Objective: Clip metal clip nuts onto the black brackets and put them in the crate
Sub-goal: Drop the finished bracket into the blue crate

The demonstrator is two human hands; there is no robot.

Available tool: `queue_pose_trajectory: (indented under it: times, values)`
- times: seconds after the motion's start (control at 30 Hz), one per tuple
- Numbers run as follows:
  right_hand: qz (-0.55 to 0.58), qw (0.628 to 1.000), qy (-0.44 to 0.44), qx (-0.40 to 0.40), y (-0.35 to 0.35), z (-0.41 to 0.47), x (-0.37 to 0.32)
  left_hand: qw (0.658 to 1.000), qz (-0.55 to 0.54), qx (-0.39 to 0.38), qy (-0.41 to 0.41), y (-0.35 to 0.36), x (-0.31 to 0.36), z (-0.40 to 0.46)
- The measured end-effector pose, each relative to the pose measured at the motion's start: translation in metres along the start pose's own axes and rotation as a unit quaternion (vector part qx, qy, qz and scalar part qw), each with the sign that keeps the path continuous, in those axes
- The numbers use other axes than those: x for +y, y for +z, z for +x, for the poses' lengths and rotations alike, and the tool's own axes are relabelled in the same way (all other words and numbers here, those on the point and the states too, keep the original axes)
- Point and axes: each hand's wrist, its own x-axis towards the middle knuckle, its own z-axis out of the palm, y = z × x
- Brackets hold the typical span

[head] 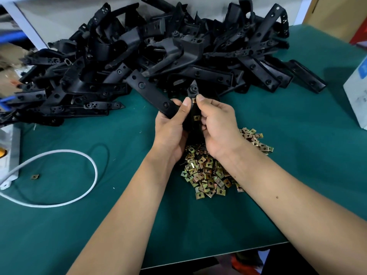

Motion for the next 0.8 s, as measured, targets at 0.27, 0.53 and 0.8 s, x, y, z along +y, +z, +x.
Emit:
queue_pose_trajectory:
  times: [0.27, 0.53, 0.8]
  values:
    - [-0.124, 0.99, -0.068, 0.019, -0.005, 0.006, 0.005, 1.0, -0.004, -0.004, -0.016, 0.001, 0.002, -0.001]
    - [-0.292, 0.937, -0.188, 0.027, -0.009, 0.012, 0.0, 0.981, 0.133, 0.074, 0.119, 0.009, 0.001, 0.002]
    - [-0.196, 0.961, -0.175, 0.088, -0.098, -0.016, -0.076, 0.973, 0.139, -0.087, 0.162, 0.116, -0.024, -0.036]
